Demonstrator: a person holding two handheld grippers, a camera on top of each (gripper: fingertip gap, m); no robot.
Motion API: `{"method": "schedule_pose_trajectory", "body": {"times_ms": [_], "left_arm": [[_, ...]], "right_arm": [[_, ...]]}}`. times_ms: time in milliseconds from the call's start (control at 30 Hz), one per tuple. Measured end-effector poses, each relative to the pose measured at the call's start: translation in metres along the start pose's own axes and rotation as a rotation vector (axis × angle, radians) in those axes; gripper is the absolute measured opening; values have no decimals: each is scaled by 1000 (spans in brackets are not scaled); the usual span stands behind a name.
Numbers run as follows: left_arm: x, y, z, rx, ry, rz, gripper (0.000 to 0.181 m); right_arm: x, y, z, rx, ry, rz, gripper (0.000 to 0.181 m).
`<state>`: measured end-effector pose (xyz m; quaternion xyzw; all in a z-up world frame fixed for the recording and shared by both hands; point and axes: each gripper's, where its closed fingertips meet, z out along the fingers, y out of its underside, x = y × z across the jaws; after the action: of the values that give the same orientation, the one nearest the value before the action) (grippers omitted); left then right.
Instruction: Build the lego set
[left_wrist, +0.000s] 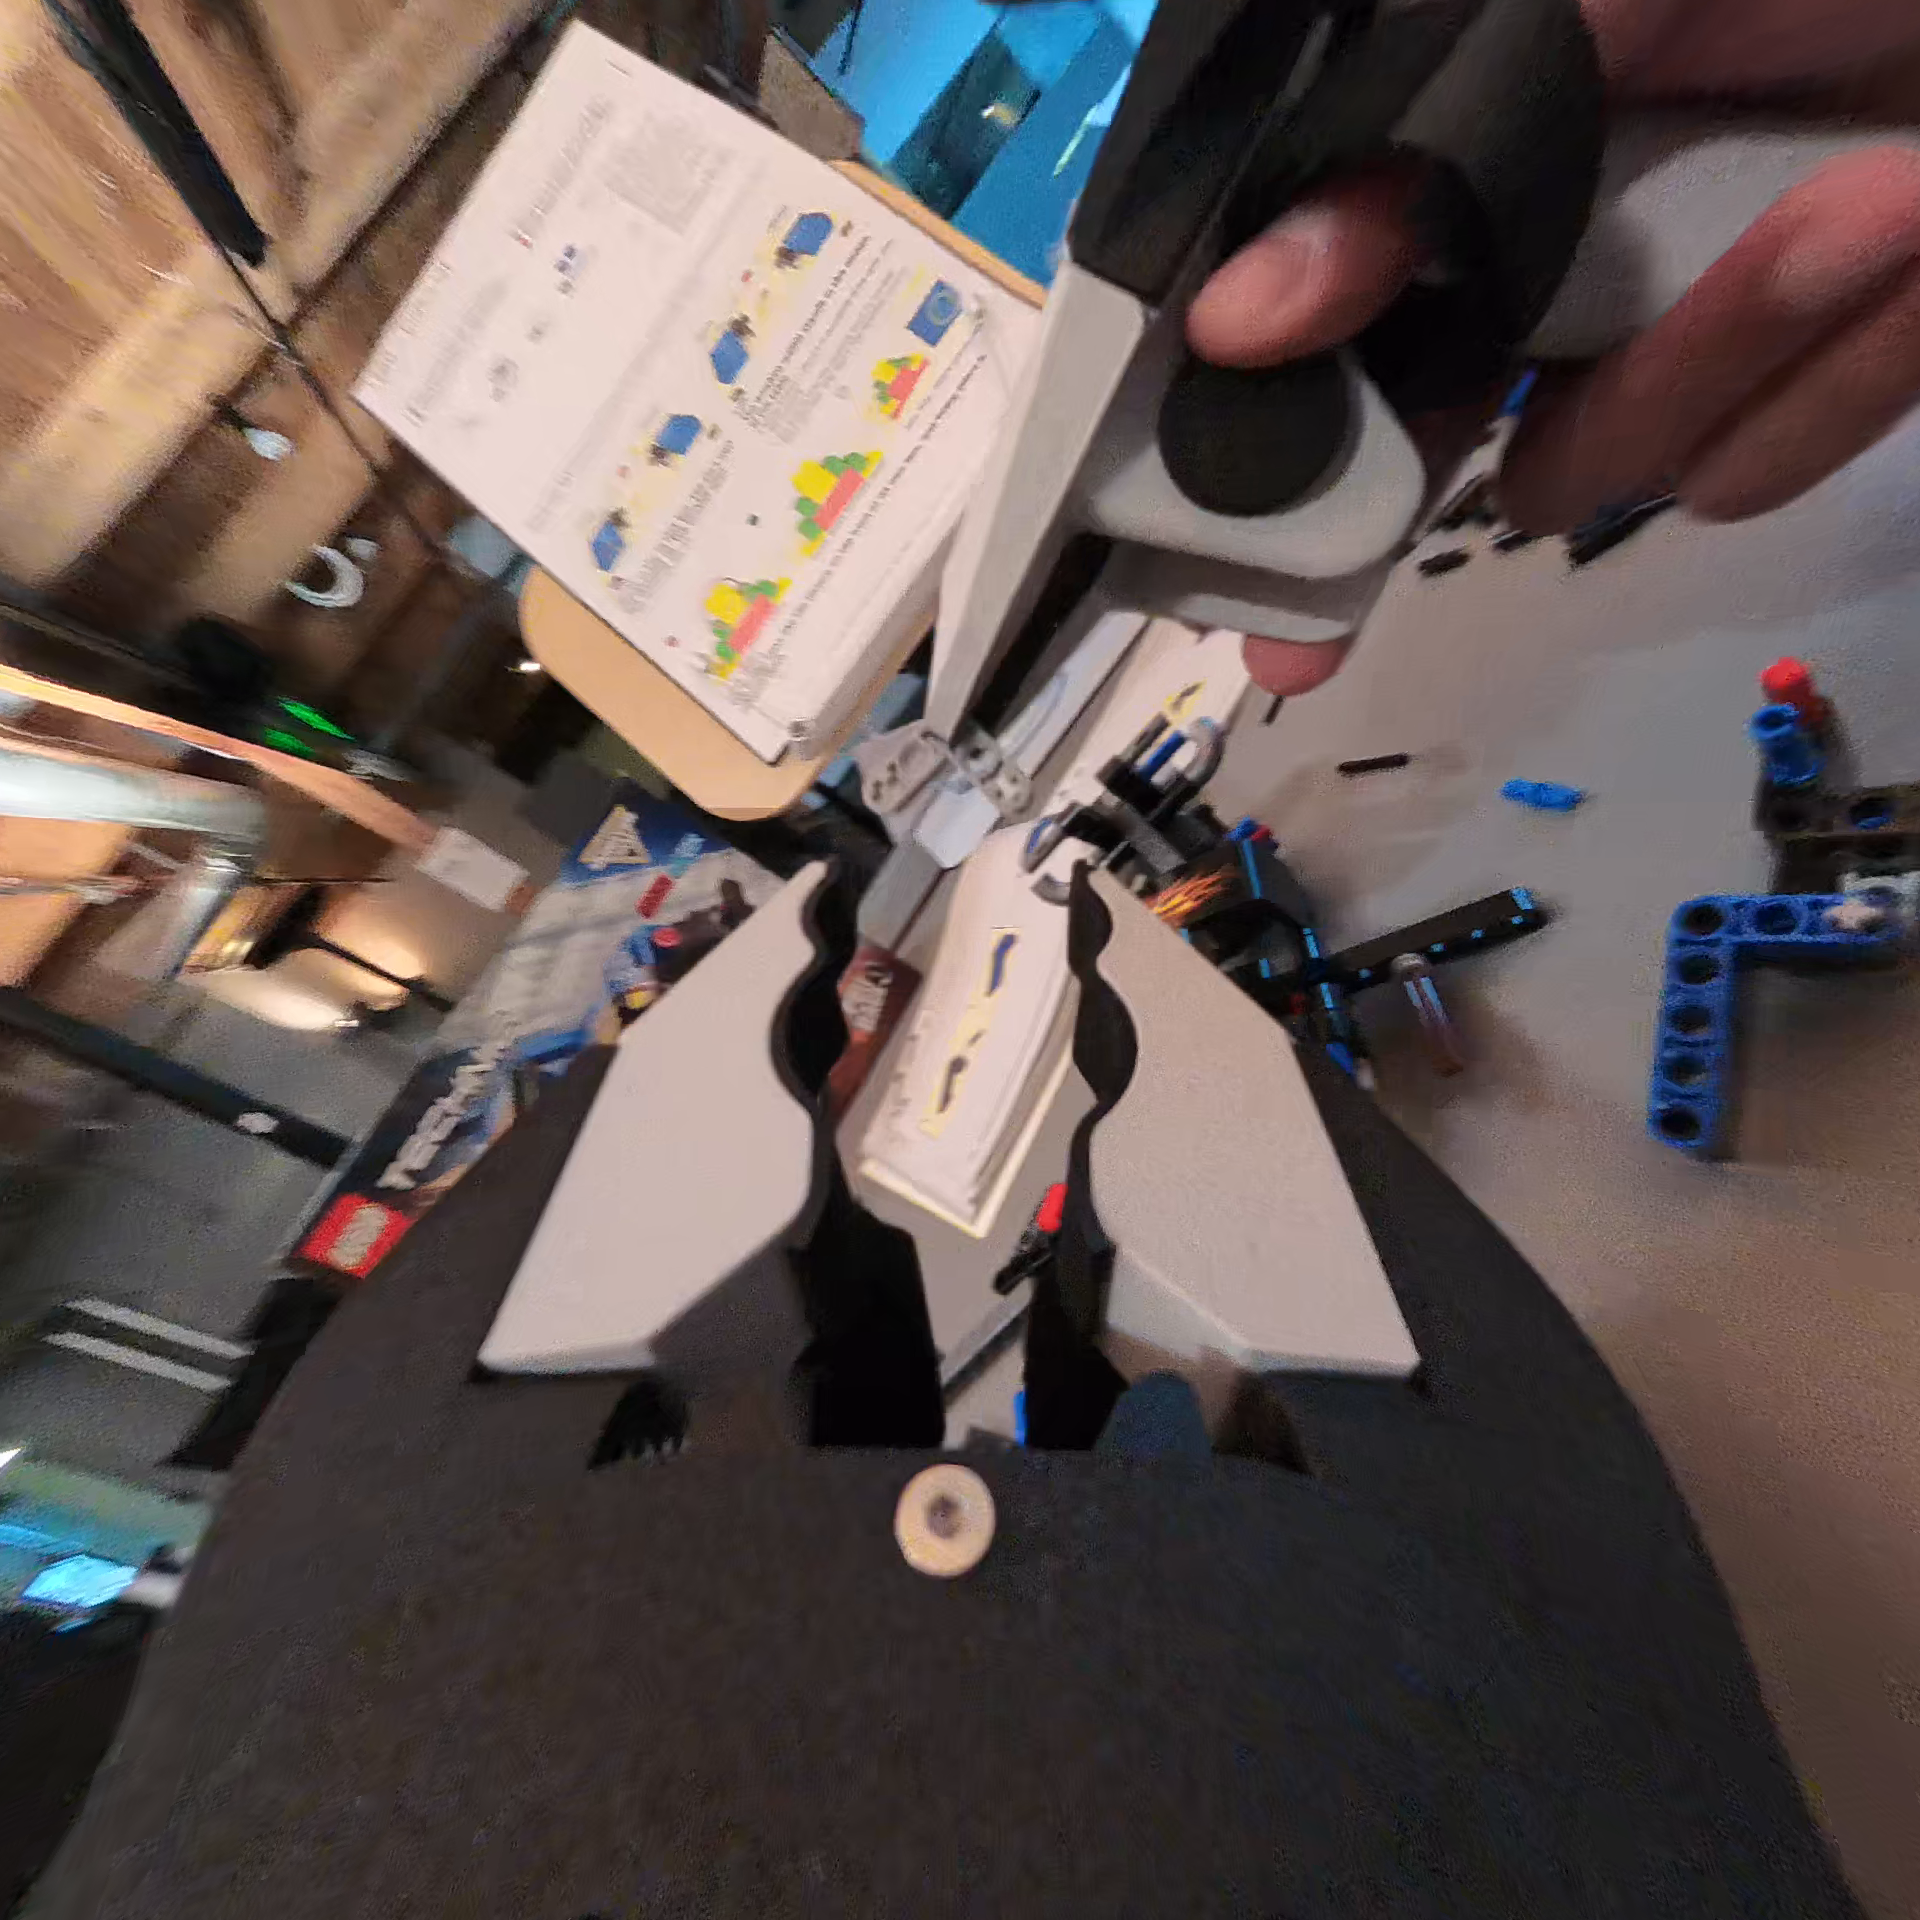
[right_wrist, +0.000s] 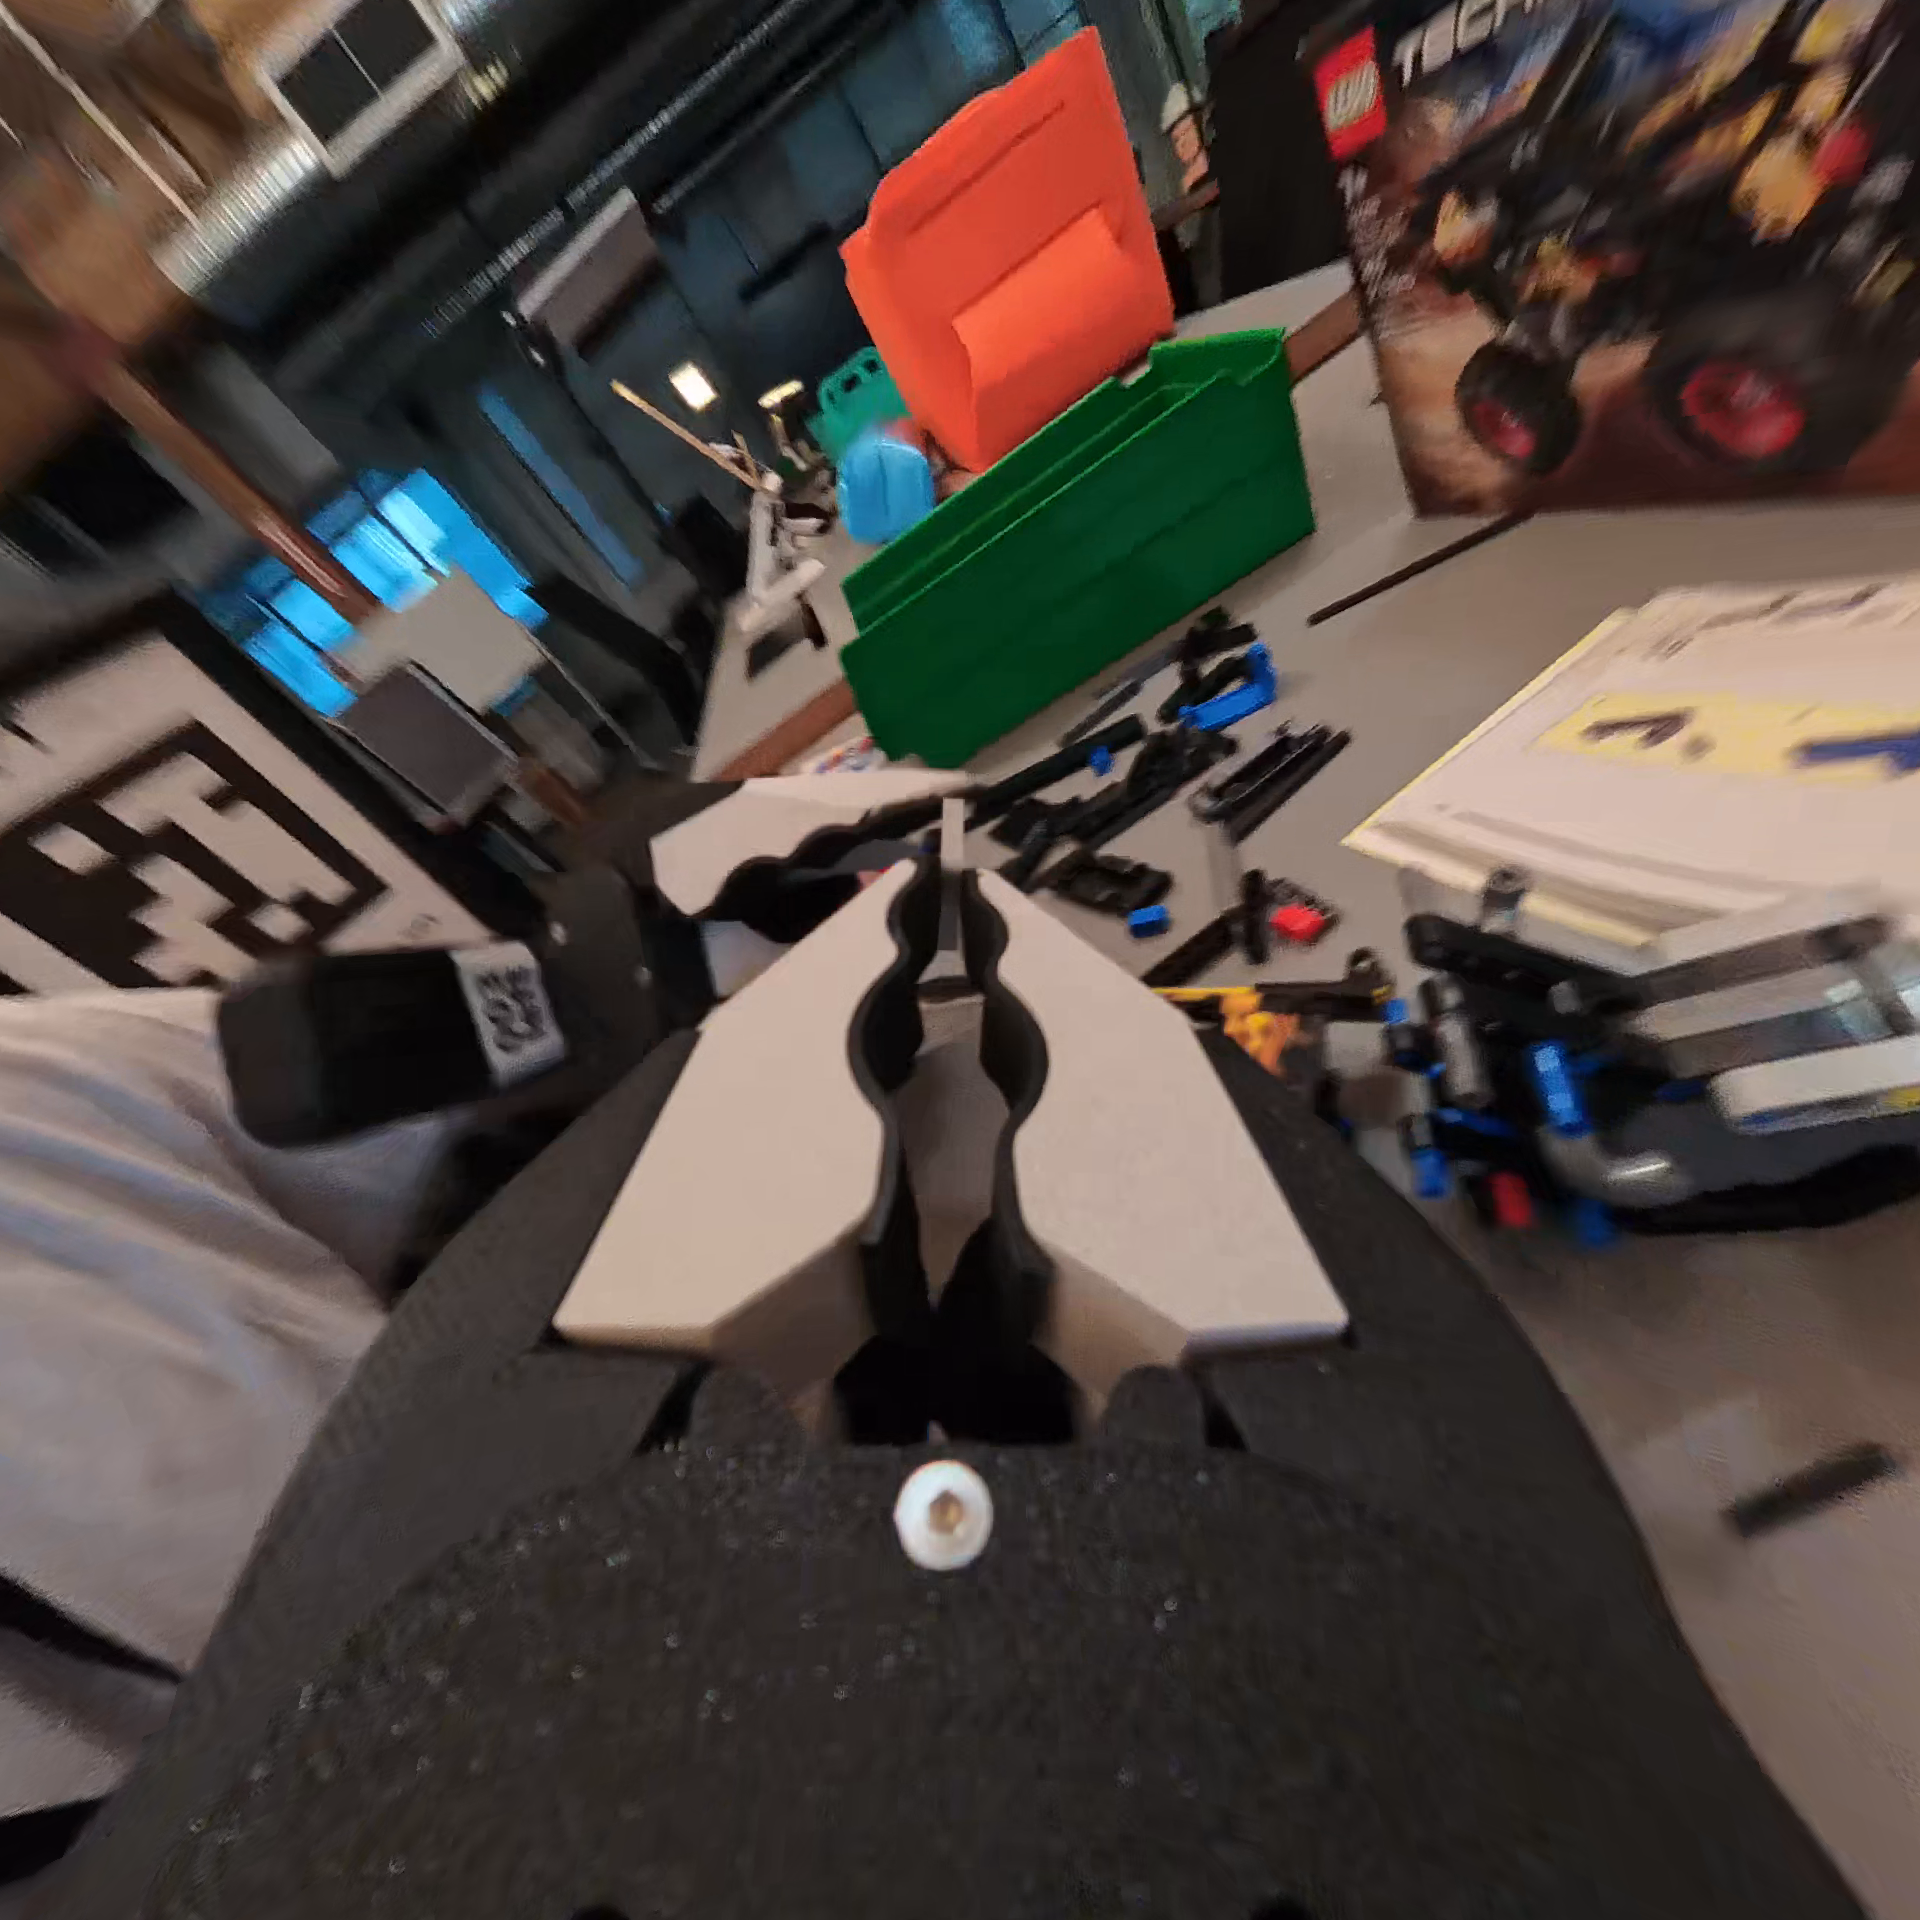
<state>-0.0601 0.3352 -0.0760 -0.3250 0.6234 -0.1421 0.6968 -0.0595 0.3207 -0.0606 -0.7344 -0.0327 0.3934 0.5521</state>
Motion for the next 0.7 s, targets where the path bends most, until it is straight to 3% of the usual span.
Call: {"method": "schedule_pose_trajectory", "body": {"times_ms": [133, 367, 567, 700], "left_arm": [[-10, -5, -3, 6, -128, 178, 44], [2, -10, -3, -2, -189, 390, 10], [-2, -14, -2, 8, -175, 313, 2], [3, -18, -6, 97, -5, 50, 2]], "right_arm": [[-9, 12, 8, -11, -76, 193, 3], [-7, 13, 7, 28, -75, 332, 3], [-13, 10, 3, 39, -108, 324, 5], [-21, -2, -5, 46, -176, 177, 16]]}}
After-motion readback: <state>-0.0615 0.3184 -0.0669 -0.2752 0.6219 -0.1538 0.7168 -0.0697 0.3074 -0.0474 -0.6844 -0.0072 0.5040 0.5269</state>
